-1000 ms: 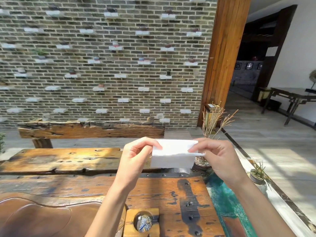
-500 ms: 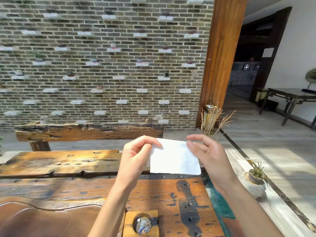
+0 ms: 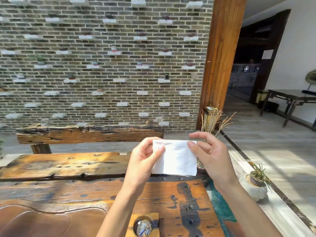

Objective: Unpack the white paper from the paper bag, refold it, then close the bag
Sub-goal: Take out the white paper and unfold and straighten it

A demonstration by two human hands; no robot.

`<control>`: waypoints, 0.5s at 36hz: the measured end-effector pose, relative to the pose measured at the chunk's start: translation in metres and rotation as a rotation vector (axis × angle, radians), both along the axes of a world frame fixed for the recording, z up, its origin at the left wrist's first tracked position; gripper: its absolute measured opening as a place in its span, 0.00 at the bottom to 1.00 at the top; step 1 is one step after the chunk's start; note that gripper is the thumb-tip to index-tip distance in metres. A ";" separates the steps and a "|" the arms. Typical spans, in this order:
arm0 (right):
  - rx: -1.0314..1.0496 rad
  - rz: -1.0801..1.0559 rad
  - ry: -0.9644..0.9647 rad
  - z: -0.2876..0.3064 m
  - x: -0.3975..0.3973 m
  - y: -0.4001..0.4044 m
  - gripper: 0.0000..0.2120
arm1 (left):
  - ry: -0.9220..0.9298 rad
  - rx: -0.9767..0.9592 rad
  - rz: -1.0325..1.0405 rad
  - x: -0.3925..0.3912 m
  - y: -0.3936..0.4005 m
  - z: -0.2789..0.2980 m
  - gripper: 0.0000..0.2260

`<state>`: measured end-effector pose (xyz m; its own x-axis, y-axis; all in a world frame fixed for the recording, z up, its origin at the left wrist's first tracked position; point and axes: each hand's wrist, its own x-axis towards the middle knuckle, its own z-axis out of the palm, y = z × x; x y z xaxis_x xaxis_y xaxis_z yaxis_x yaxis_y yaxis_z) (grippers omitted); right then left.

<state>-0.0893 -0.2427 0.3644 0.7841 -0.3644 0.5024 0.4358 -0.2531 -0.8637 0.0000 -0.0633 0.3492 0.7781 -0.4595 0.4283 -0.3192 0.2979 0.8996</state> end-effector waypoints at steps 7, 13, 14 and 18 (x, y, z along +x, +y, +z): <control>0.088 0.003 0.122 0.005 -0.002 -0.004 0.11 | 0.008 -0.020 -0.005 0.000 -0.002 0.002 0.07; 0.032 -0.033 0.040 0.005 -0.002 -0.005 0.06 | -0.002 -0.003 0.007 0.000 -0.002 0.002 0.07; 0.022 -0.043 0.019 0.005 -0.002 -0.004 0.06 | 0.003 -0.015 0.012 0.000 -0.003 0.002 0.08; -0.007 -0.074 -0.043 0.004 0.001 -0.003 0.06 | 0.022 -0.029 0.051 -0.001 -0.009 0.003 0.13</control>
<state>-0.0883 -0.2455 0.3686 0.7330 -0.4167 0.5377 0.4522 -0.2920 -0.8427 -0.0012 -0.0725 0.3526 0.8098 -0.4062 0.4234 -0.3149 0.3080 0.8978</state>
